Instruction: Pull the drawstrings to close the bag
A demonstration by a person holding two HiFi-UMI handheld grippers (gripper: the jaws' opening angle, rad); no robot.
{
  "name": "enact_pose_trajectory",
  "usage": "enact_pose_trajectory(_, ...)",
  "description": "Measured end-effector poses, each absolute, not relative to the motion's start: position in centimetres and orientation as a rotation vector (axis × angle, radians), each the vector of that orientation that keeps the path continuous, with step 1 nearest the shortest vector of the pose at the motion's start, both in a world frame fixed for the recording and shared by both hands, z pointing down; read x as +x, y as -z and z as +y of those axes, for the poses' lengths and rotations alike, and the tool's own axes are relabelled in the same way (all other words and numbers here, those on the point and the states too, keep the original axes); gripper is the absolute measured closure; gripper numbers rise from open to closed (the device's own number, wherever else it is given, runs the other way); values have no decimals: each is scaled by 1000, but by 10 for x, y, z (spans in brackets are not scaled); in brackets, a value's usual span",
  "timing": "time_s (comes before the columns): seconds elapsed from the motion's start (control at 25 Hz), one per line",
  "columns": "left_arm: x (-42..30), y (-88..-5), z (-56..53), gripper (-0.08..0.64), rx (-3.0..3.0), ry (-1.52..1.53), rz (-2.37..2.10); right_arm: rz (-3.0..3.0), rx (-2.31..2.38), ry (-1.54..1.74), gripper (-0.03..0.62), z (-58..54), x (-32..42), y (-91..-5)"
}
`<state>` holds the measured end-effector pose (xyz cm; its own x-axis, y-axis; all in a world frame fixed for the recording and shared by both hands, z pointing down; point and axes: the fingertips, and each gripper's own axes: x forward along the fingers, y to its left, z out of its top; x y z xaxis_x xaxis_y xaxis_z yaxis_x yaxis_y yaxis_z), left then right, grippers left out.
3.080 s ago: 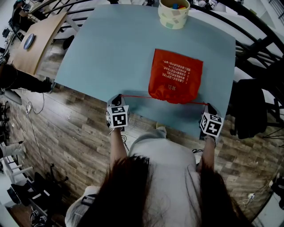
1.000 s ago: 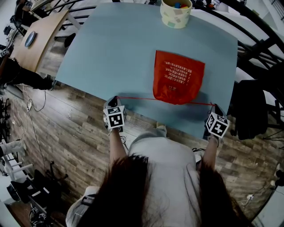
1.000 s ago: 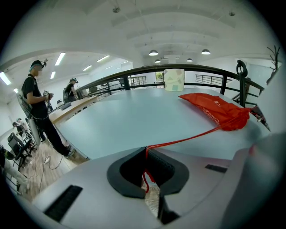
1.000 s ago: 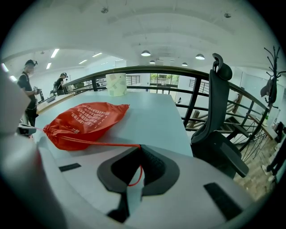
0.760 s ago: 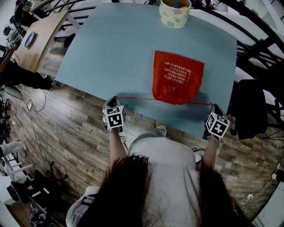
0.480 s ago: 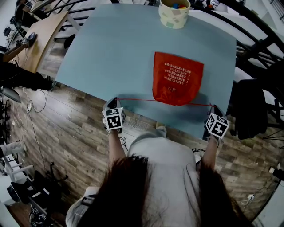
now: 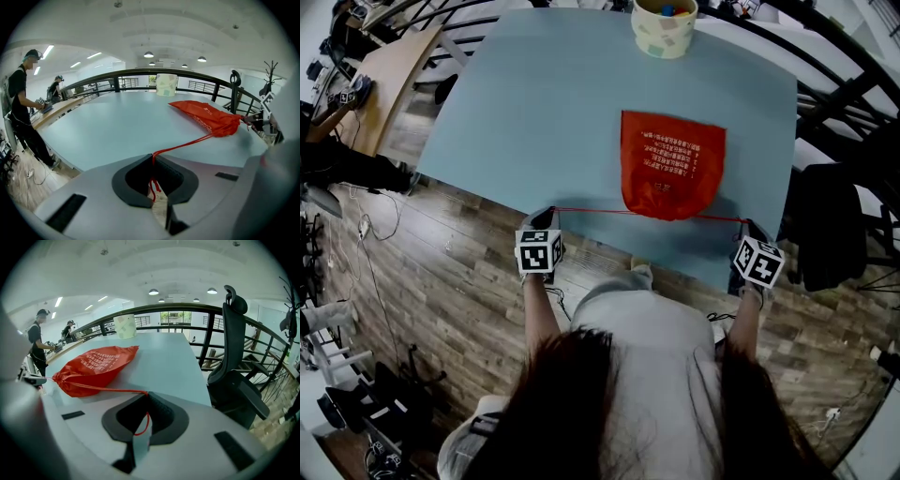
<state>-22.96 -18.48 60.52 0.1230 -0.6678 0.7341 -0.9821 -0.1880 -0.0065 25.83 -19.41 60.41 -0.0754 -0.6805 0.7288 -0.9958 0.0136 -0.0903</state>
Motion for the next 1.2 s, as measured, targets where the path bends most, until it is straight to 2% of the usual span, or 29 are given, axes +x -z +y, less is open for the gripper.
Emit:
enact_pose_trajectory(0.8, -198, -633, -160, 535, 1945, -1038, -1310, -1778, 1611, -926, 565, -180, 245, -626)
enact_pose_trajectory(0.96, -194, -636, -155, 462, 1950, -1065, -1270, -1763, 1594, -935, 565, -174, 243, -628)
enact_pose_trajectory(1.2, -191, -639, -150, 439, 1952, -1078, -1246, -1748, 1565, -922, 565, -167, 241, -632)
